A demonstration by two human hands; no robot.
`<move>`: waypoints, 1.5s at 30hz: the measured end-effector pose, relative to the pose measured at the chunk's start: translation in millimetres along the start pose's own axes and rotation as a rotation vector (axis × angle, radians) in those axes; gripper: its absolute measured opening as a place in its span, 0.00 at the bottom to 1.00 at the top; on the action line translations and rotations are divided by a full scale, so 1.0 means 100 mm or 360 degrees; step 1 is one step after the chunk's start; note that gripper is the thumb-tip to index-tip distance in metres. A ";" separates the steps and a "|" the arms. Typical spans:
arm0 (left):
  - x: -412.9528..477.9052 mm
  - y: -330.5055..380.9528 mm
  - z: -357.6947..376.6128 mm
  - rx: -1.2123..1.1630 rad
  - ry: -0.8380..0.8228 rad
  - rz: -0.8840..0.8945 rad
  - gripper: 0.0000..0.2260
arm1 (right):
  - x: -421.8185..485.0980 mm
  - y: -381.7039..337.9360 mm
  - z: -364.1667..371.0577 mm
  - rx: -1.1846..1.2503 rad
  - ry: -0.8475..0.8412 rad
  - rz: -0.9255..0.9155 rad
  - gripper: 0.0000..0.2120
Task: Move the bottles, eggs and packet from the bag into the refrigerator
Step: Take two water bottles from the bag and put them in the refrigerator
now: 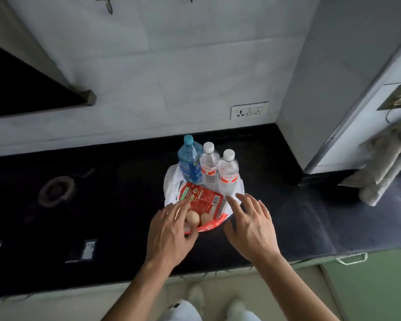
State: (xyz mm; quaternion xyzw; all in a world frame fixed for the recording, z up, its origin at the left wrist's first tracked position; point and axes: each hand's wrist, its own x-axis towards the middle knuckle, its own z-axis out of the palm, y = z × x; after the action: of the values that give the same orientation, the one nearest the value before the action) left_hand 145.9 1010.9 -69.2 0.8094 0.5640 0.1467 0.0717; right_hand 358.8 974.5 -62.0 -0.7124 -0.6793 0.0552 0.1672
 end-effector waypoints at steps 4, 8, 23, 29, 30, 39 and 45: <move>0.03 -0.13 0.05 -0.0046 0.0027 -0.0030 0.24 | 0.14 -0.03 0.11 0.0035 -0.0037 -0.0002 0.27; 0.17 -0.15 0.08 -0.0135 0.0041 -0.0054 0.26 | 0.27 0.00 0.19 0.0048 -0.0042 0.0065 0.27; 1.37 0.19 0.50 -0.0924 0.0285 -0.0453 0.24 | 1.06 0.24 0.42 0.0633 -0.0040 0.0704 0.43; 1.52 0.27 0.67 -0.0886 0.0471 -0.0437 0.28 | 1.21 0.24 0.71 0.0988 0.0094 0.0757 0.42; 1.54 0.28 0.69 -0.0872 0.0489 -0.0432 0.29 | 1.23 0.23 0.75 0.1064 0.0116 0.0768 0.41; 1.69 0.29 0.79 -0.0638 0.0470 -0.0445 0.32 | 1.34 0.18 0.97 0.1392 0.0267 0.0959 0.36; 1.73 0.33 0.88 -0.0685 0.0451 -0.0551 0.30 | 1.38 0.26 1.00 0.1395 0.0268 0.0985 0.34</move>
State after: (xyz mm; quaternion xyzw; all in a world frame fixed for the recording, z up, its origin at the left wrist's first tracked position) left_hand 258.5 1164.9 -116.2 0.6390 0.6538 0.3599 0.1860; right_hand 362.9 1126.7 -143.1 -0.7447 -0.3353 0.3226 0.4784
